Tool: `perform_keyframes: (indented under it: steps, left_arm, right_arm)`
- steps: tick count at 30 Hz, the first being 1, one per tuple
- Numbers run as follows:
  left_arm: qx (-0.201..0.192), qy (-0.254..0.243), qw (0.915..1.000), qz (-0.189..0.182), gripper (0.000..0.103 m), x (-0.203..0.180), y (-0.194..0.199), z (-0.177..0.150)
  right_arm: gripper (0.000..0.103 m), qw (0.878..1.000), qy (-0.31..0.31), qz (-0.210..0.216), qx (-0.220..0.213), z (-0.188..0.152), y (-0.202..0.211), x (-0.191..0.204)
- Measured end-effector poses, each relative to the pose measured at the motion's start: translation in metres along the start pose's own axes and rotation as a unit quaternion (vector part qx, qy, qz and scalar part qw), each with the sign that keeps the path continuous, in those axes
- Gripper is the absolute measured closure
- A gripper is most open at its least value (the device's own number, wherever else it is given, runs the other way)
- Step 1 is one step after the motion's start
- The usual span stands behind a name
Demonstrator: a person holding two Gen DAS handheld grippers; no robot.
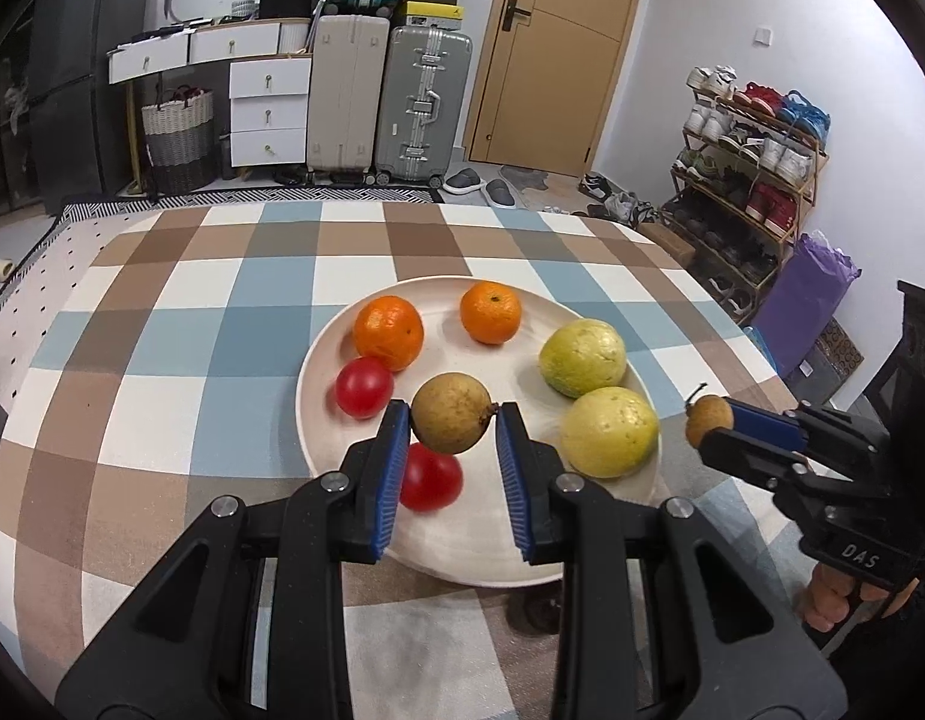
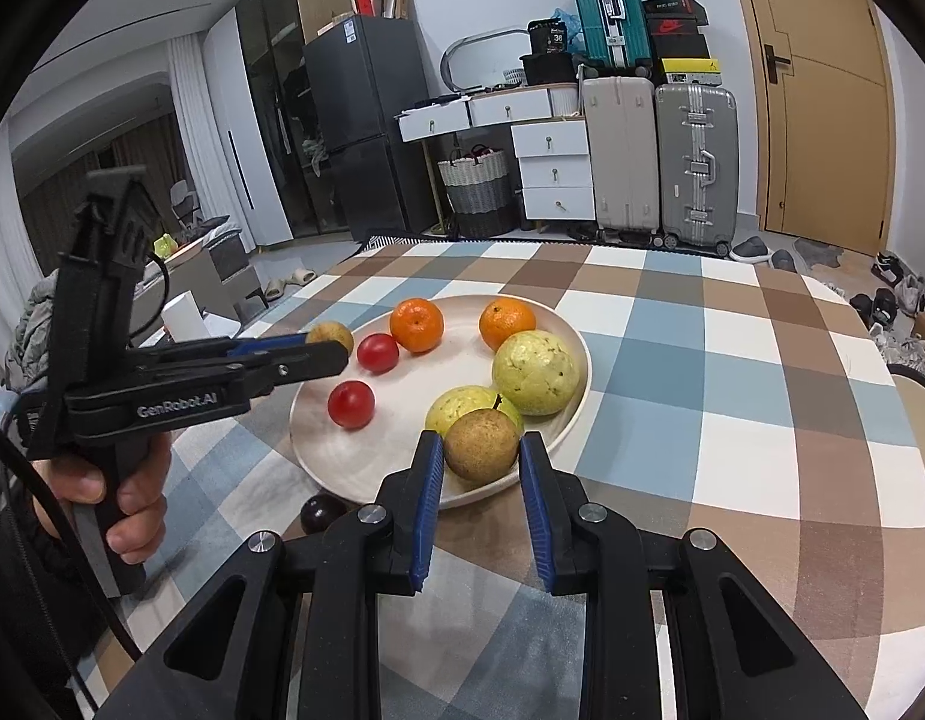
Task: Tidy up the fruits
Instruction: 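Carry both fruits over the white plate and open both tools to release them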
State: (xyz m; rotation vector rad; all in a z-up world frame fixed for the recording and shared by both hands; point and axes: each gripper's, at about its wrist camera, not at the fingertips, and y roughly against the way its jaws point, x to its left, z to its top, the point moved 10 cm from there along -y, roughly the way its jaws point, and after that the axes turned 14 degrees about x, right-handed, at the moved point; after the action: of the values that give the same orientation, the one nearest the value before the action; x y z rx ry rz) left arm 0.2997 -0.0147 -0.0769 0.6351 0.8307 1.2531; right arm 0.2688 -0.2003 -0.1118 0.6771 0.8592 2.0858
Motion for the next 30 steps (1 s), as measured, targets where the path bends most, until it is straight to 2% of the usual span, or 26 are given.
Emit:
perform_keyframes:
  steps: [9,15,18,23,30]
  left_arm:
    - [-0.013,0.002,0.9999,0.004,0.076,0.006,-0.002,0.018]
    - [-0.003,-0.010,0.9999,0.005,0.076,0.005,-0.012,0.015]
    - [-0.003,-0.018,0.9996,0.021,0.076,0.006,-0.016,0.014]
    - [-0.001,-0.017,0.9998,0.012,0.076,0.007,-0.018,0.013]
    - [-0.002,-0.016,0.9998,0.006,0.076,0.006,-0.023,0.011]
  right_arm:
    - [0.077,1.000,-0.008,-0.007,0.011,0.018,-0.013,-0.001]
    - [0.077,1.000,0.007,-0.015,0.018,0.040,-0.030,0.008]
    - [0.077,1.000,0.012,-0.020,0.021,0.049,-0.040,0.009]
    - [0.077,0.999,0.014,-0.016,0.034,0.049,-0.051,0.009]
    - [0.077,0.999,0.014,-0.020,0.031,0.049,-0.057,0.012]
